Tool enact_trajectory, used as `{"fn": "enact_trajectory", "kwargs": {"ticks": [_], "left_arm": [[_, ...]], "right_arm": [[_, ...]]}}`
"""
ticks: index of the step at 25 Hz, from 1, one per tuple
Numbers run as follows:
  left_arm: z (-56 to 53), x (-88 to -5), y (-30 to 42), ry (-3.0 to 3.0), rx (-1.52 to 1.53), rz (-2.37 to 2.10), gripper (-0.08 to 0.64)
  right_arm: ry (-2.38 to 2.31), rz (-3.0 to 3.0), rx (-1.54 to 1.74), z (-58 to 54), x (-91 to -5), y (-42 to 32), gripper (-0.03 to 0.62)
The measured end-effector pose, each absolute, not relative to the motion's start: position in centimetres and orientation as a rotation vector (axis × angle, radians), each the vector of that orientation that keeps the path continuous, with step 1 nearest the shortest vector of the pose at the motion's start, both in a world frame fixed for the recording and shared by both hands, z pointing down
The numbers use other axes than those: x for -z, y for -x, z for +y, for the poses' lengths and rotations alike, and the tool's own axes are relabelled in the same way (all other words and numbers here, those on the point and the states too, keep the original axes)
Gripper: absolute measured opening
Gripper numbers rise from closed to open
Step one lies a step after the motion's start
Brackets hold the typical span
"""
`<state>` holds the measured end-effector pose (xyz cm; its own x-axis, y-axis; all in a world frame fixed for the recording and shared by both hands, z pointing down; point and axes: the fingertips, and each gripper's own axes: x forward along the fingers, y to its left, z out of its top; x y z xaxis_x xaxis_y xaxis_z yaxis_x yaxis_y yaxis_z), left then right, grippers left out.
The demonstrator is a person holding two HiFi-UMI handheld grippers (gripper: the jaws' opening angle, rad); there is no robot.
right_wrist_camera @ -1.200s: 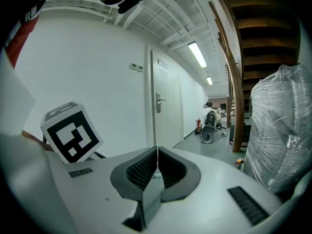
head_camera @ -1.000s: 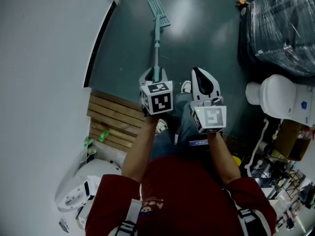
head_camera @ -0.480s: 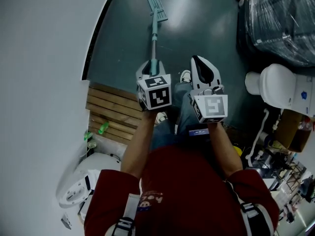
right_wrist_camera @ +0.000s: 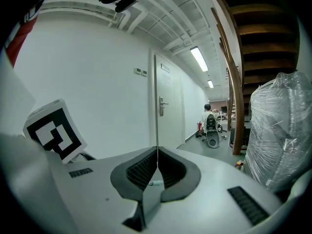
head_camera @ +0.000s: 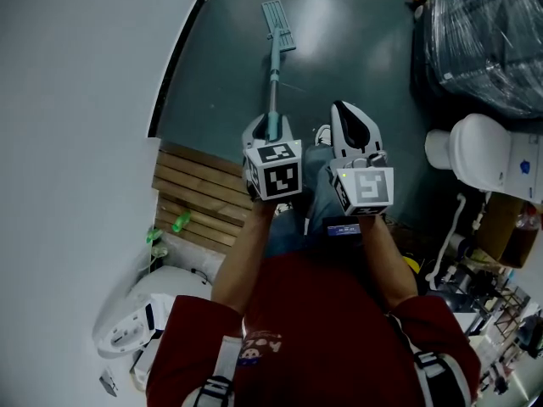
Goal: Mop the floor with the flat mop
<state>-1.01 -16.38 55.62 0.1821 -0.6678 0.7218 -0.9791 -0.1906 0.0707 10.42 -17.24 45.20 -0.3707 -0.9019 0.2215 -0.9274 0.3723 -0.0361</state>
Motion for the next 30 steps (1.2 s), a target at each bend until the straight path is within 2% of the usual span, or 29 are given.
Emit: {"fn": "enact_trajectory", "kwargs": {"ticks": [30], "left_arm": [[-4.9, -44.2, 4.5, -2.071, -0.575, -1.631, 0.126]], "right_arm": [[-1.666, -2.515, -0.051, -6.8, -38.2, -5.8, 0.02]]}}
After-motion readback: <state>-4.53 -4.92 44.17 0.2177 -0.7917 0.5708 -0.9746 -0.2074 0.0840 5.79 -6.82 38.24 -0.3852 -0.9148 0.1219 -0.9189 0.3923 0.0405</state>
